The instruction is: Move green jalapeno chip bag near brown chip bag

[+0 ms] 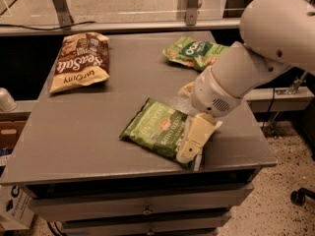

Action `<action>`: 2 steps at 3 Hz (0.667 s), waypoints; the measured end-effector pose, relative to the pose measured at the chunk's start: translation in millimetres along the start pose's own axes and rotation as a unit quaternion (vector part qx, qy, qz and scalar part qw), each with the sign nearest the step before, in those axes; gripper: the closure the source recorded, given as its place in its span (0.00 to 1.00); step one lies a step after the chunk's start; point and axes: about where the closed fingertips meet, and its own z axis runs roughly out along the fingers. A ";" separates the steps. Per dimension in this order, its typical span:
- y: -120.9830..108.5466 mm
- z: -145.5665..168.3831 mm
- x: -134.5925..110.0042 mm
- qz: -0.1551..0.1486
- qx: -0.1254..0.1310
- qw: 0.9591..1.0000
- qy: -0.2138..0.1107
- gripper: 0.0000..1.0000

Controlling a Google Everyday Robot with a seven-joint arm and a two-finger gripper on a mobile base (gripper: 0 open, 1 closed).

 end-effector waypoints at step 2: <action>-15.7 26.0 10.5 -0.003 -0.006 1.000 -0.027 0.42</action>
Offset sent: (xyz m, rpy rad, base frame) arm 0.0173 0.0035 -0.0478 0.0817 0.0267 0.0023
